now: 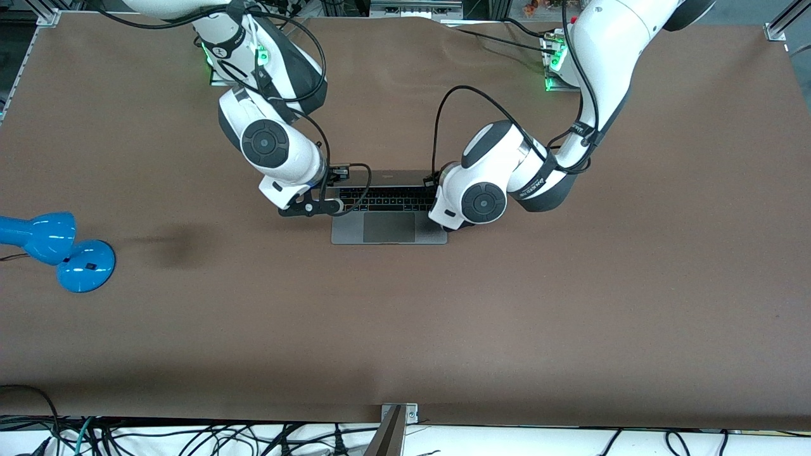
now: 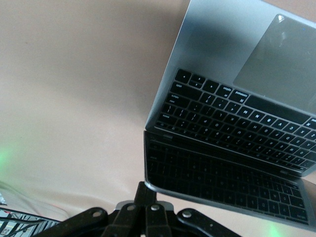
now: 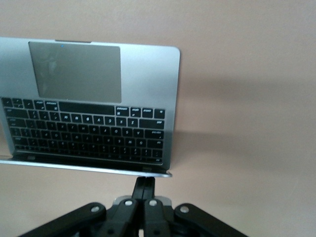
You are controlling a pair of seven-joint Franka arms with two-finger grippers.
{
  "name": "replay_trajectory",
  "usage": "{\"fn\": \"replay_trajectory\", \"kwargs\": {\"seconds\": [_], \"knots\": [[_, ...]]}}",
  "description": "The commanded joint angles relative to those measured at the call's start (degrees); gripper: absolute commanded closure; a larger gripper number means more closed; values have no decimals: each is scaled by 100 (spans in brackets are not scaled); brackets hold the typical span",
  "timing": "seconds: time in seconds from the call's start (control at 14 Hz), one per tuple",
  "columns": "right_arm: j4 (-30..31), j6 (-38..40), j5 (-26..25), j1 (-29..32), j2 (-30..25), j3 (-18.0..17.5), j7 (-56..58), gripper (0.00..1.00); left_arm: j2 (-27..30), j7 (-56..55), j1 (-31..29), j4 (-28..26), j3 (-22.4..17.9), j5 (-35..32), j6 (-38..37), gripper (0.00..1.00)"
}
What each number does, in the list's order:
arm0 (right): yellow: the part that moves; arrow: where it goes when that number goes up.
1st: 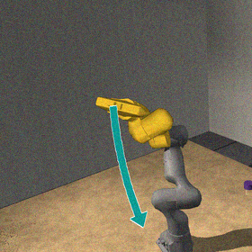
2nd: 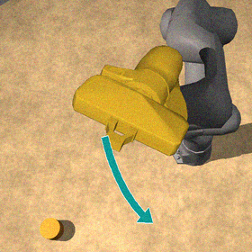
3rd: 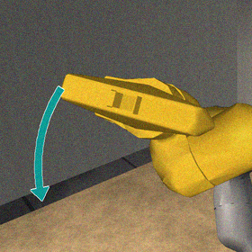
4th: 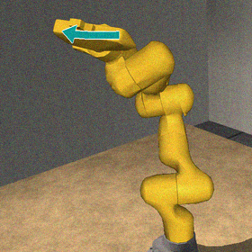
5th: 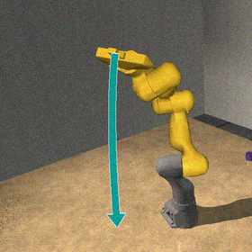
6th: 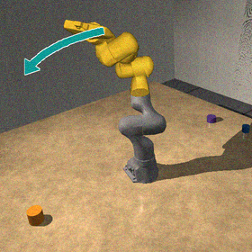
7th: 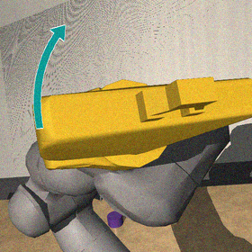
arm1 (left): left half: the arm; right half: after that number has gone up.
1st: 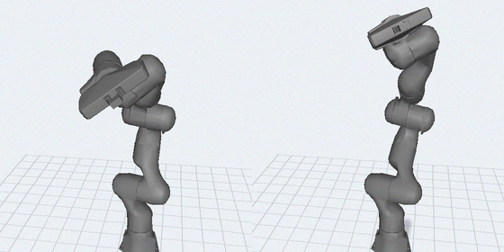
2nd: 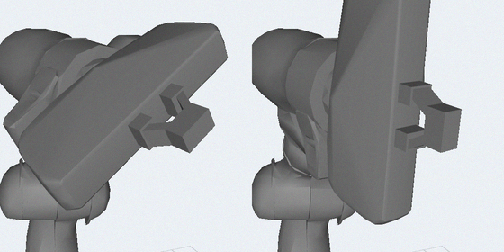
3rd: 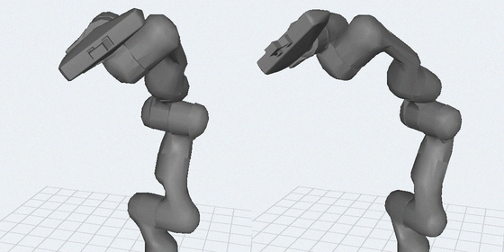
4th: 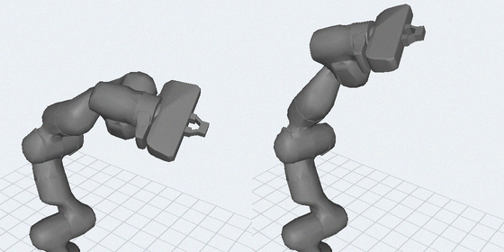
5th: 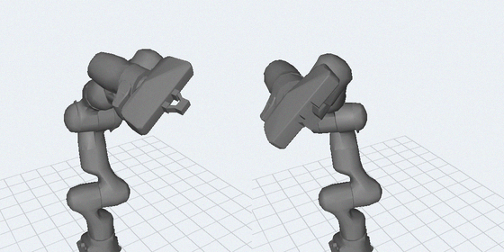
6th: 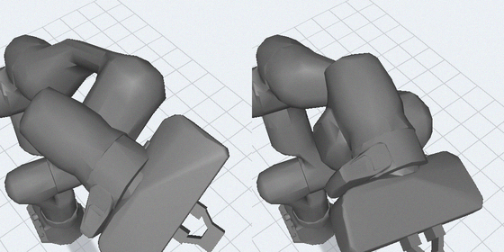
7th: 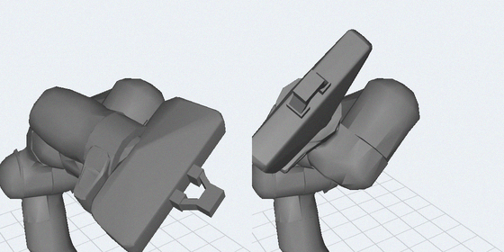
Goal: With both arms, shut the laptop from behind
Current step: 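Lower both grippers behind the screen and push it toward the keyboard, then press the screen down with both grippers until the lid shuts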
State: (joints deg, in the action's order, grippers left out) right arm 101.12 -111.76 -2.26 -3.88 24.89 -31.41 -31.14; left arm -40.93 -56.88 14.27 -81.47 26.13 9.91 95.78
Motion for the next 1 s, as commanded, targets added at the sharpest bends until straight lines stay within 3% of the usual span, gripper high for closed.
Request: {"fn": "replay_trajectory", "kwargs": {"seconds": [0.0,0.71,0.93], "knots": [[-207,5,-213,-8,209,-14,-33,100,-170,10,67,254,-108,-182,177,100],[-690,-162,-714,-8,886,82,-24,100,-565,1,76,245,-135,-534,775,100],[-726,-521,-978,1,1105,82,-24,100,-723,-16,155,254,-144,-692,863,100]]}}
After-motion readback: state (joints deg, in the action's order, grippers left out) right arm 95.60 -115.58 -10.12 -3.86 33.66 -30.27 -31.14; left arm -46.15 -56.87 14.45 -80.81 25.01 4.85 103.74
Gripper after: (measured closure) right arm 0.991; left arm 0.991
